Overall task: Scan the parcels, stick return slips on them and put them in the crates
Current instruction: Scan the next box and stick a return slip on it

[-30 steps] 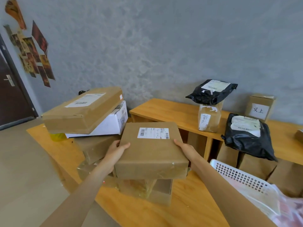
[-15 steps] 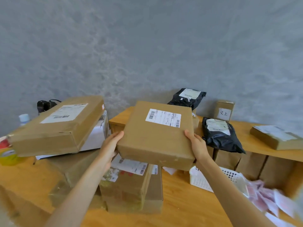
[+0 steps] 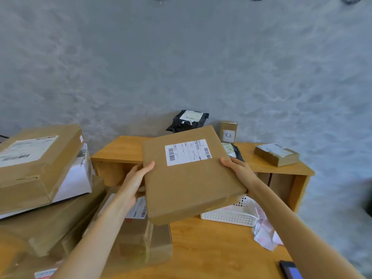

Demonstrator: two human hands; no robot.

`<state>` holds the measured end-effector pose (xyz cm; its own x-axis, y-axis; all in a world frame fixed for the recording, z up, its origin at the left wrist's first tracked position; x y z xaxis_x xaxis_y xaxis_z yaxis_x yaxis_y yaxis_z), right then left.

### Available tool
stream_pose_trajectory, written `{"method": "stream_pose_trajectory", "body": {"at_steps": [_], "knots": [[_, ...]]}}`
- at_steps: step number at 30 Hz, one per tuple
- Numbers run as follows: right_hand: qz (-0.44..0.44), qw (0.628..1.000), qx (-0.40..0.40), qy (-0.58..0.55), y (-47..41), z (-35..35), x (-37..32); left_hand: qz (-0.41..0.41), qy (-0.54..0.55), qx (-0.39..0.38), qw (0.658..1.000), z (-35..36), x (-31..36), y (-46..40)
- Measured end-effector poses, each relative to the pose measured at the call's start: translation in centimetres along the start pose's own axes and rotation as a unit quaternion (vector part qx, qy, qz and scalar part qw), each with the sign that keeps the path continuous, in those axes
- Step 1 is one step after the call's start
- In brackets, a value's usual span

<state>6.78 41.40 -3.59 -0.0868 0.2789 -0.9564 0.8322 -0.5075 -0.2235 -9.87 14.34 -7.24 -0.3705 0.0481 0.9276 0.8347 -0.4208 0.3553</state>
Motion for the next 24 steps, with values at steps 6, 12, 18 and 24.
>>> {"method": "stream_pose_trajectory", "body": {"at_steps": [6,12,18,24], "knots": [[-0.022,0.998,0.058,-0.007,0.8,-2.4,-0.6,0.021,0.129,0.036,0.991,2.4,0.1,0.7],[-0.071,0.977,0.183,-0.084,3.6,-2.9,0.2,0.048,0.264,0.076,0.96,5.5,-0.5,1.7],[-0.069,0.949,0.222,-0.214,2.9,-1.3,1.7,0.035,0.235,0.061,0.969,9.9,-2.6,2.8],[-0.075,0.952,0.23,-0.187,2.7,-5.3,2.5,0.02,0.206,0.035,0.978,10.2,-3.8,2.8]]}}
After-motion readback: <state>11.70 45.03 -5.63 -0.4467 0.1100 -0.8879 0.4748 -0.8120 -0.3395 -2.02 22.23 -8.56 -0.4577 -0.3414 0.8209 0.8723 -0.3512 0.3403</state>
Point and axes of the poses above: each hand's wrist, its own y-axis away from the middle knuckle, its own z-axis out of the palm, x = y × z, the point moved 9 cm from there along -y, towards the middle knuckle, and after that the axes turned 13 degrees about -z, right-handed, at the moved point
